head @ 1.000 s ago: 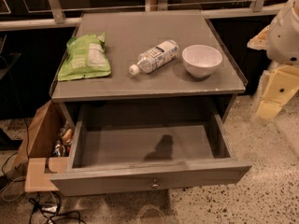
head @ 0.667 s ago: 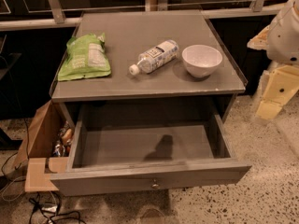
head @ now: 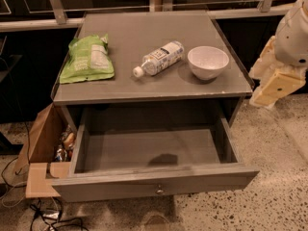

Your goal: Close top drawer

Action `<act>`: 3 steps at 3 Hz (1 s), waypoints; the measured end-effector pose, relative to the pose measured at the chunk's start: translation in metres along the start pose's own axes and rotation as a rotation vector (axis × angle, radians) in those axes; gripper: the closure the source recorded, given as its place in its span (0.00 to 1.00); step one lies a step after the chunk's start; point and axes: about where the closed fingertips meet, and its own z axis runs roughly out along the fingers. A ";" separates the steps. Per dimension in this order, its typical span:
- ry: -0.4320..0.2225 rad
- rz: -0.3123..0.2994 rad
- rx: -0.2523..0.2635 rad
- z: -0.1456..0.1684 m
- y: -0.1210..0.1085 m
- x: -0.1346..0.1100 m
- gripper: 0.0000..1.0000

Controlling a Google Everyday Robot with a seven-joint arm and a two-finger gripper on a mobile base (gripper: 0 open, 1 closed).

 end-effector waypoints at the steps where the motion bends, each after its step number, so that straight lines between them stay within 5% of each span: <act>1: 0.000 0.000 0.000 0.000 0.000 0.000 0.73; 2: 0.015 0.016 0.023 -0.007 0.008 0.013 0.97; 3: 0.078 0.111 0.053 -0.005 0.053 0.056 1.00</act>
Offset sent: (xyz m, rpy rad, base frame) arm -0.0278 -0.0269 -0.0011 -0.0336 -0.0113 -0.0538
